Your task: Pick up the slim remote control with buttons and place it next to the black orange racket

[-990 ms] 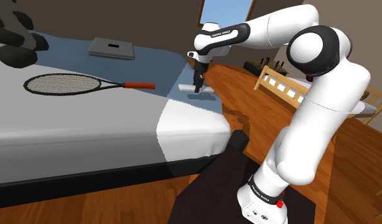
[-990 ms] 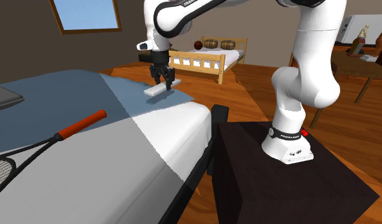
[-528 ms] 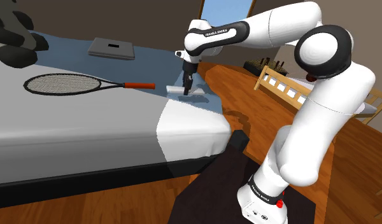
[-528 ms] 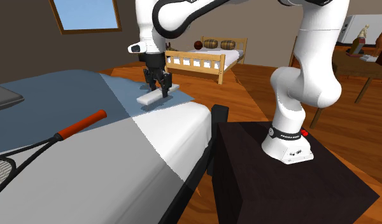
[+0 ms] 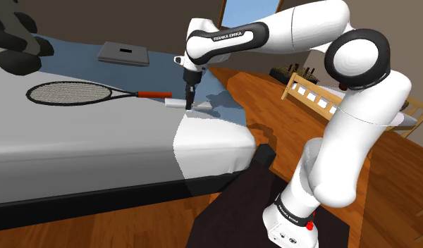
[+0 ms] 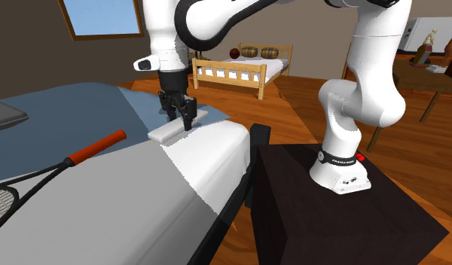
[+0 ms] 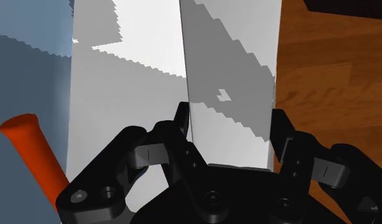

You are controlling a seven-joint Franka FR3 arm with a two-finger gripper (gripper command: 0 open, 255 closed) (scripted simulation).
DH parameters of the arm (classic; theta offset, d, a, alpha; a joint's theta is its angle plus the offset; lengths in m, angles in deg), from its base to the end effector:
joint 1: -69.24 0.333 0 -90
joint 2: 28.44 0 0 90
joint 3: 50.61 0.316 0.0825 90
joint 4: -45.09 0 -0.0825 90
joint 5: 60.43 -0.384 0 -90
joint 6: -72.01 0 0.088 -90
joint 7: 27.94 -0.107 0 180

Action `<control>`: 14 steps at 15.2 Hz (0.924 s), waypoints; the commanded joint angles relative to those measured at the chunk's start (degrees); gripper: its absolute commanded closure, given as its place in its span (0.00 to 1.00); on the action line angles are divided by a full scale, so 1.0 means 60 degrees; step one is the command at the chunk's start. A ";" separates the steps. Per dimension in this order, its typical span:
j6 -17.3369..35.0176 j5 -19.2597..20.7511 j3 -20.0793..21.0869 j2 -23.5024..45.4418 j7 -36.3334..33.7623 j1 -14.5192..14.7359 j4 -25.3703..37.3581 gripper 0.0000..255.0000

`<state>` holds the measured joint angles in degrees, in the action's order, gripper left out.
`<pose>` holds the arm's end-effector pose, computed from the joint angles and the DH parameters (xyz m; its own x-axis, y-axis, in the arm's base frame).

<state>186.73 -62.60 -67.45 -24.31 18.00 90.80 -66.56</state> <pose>0.5700 0.0521 0.4426 0.6459 0.7635 -0.0011 0.7633 -0.6457 -0.0203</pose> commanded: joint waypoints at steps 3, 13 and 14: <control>-0.0096 -0.0057 0.0387 0.0274 -0.0819 0.0436 0.0382 1.00; 0.0329 -0.0204 0.0827 0.1030 -0.1707 0.0948 0.0719 1.00; 0.0446 -0.0217 0.0830 0.1073 -0.1697 0.0947 0.0643 1.00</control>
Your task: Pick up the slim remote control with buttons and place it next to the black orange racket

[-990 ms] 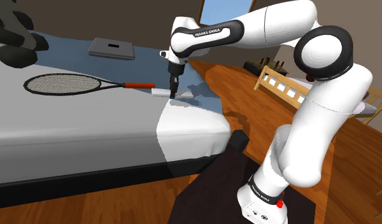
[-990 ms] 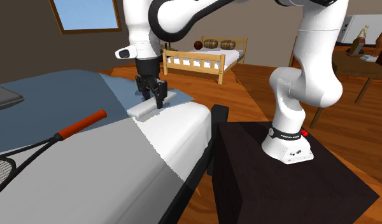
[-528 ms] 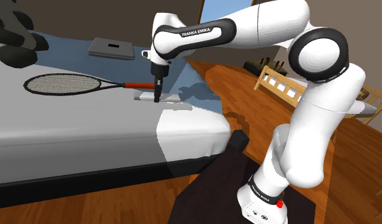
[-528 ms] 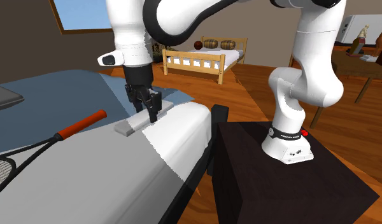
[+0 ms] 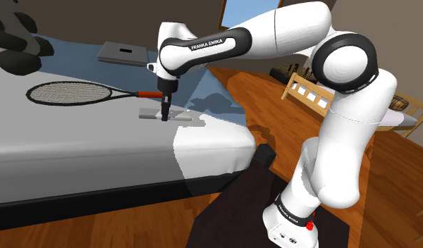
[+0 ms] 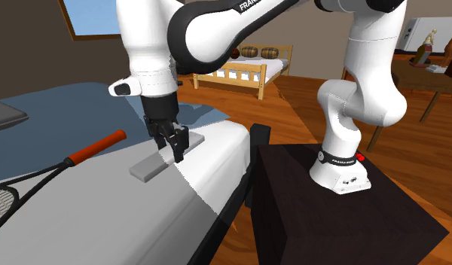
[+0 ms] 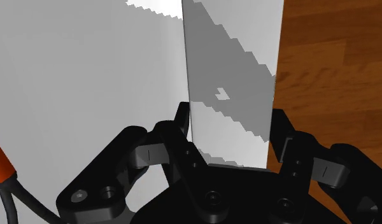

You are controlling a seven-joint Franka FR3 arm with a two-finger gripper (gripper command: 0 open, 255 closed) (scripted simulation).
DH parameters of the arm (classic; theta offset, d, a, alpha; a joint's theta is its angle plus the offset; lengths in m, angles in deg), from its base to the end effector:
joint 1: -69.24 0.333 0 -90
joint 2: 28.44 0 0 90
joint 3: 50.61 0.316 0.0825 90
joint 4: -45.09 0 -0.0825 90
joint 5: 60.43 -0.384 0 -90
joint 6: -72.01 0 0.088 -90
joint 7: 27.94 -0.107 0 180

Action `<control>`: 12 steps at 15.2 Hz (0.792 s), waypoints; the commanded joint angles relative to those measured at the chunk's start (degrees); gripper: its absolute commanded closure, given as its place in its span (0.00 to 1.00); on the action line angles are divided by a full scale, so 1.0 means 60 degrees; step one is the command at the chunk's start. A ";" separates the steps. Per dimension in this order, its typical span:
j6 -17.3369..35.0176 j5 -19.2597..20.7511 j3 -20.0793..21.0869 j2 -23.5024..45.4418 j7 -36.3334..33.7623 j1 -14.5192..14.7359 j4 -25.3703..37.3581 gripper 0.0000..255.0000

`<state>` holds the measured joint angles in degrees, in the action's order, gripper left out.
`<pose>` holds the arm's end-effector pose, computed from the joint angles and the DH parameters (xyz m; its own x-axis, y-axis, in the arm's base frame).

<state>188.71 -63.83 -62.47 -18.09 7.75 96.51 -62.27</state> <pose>0.5782 0.1681 0.4172 0.6464 0.7630 -0.0018 0.7628 -0.6463 -0.0207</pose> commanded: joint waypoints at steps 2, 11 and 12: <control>0.0350 -0.0039 0.0006 0.0129 0.0033 -0.0008 -0.0216 1.00; 0.1379 -0.0193 0.0045 0.0628 0.0146 -0.0037 -0.0760 1.00; 0.1492 -0.0213 0.0051 0.0692 0.0161 -0.0041 -0.0809 1.00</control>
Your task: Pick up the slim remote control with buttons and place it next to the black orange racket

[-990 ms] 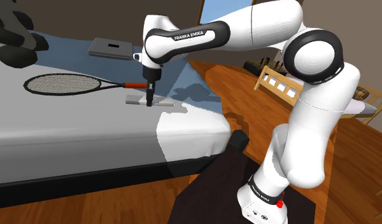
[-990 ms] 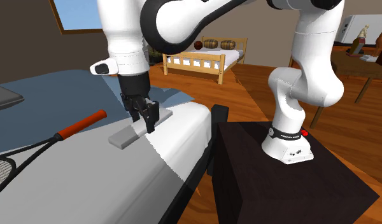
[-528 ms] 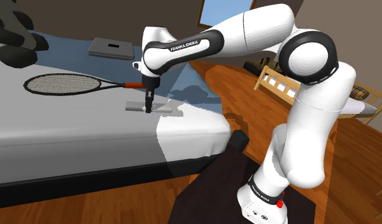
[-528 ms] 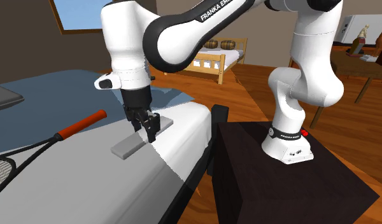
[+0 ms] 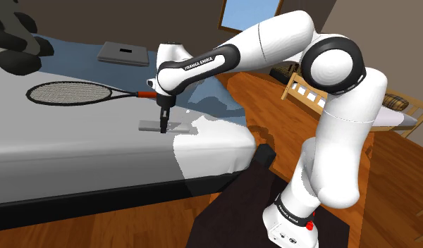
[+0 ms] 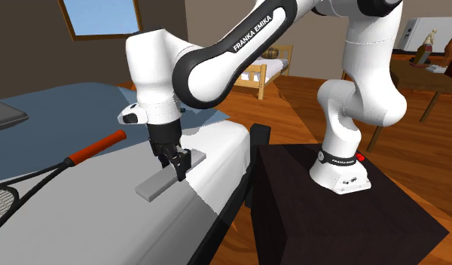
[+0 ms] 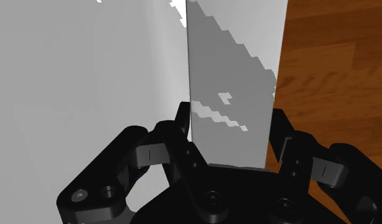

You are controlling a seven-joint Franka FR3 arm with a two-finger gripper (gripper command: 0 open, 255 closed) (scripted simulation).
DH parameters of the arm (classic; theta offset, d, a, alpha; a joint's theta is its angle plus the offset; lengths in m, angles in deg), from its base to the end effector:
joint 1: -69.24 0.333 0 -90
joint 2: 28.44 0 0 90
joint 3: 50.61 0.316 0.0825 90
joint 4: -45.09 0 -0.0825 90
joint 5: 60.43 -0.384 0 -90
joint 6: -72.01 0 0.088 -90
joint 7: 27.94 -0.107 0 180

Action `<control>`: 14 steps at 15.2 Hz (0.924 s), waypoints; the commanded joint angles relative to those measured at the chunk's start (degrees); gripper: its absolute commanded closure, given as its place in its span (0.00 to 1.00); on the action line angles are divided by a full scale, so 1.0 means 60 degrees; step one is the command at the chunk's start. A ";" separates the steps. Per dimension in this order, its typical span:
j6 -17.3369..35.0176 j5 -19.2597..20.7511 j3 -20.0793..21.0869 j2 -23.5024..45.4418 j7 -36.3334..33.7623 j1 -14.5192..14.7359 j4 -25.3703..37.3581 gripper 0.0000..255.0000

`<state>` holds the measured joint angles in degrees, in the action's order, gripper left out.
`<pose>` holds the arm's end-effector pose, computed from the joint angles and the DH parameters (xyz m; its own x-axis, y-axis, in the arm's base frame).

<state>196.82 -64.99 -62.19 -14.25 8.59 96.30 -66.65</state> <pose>0.5787 0.1682 0.3547 0.6467 0.7627 -0.0020 0.7625 -0.6466 -0.0207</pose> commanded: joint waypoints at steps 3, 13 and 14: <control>0.0353 -0.0059 0.0016 0.0179 0.0048 -0.0016 -0.0170 1.00; 0.0354 -0.0060 0.0016 0.0179 0.0049 -0.0016 -0.0170 0.00; 0.0353 -0.0060 0.0016 0.0179 0.0049 -0.0016 -0.0170 0.00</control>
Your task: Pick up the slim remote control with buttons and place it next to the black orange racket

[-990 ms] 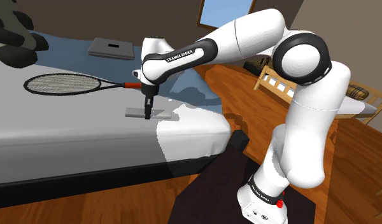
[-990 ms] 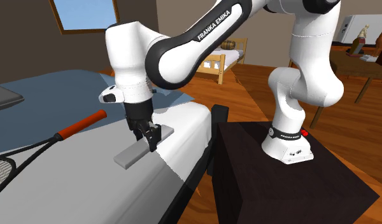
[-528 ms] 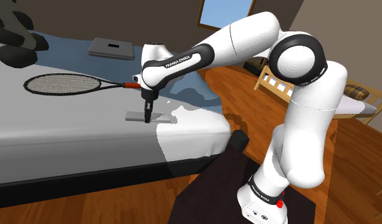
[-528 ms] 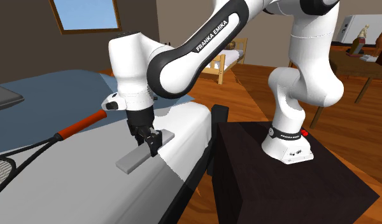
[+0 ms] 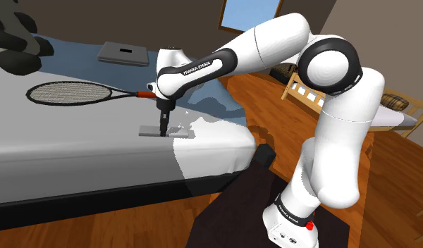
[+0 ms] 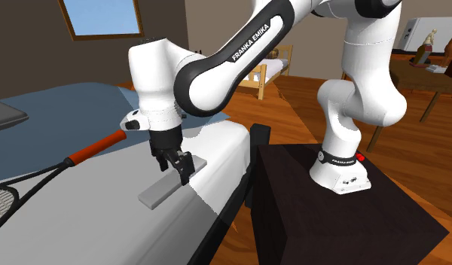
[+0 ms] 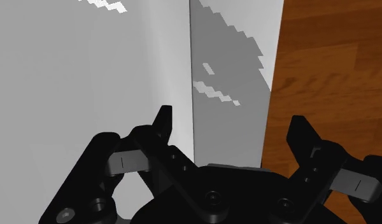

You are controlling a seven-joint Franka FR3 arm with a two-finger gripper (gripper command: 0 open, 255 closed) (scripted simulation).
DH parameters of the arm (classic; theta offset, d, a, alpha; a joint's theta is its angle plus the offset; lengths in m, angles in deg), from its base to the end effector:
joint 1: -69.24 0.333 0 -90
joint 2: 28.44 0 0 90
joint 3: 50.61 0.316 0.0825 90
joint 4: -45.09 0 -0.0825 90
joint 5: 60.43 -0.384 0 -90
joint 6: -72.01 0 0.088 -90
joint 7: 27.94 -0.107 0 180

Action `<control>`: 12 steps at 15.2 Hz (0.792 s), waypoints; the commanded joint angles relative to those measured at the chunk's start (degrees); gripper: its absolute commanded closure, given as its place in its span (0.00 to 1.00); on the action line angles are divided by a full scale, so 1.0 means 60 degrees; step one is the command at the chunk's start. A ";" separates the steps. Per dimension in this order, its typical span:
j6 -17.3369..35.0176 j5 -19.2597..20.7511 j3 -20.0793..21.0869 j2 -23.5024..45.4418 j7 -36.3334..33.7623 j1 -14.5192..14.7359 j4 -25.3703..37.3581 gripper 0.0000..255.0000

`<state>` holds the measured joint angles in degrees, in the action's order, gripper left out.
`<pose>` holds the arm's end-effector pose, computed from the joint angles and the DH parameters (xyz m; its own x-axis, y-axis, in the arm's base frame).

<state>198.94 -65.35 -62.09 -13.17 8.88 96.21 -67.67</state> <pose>0.5782 0.1678 0.3389 0.6468 0.7627 -0.0012 0.7625 -0.6466 -0.0203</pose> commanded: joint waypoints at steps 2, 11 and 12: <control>-0.0281 0.0050 -0.0018 -0.0160 -0.0033 0.0009 0.0125 0.00; -0.1078 0.0171 -0.0055 -0.0551 -0.0113 0.0027 0.0541 0.00; -0.1078 0.0171 -0.0055 -0.0551 -0.0113 0.0028 0.0541 0.00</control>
<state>192.48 -64.32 -62.43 -16.47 8.21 96.37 -64.43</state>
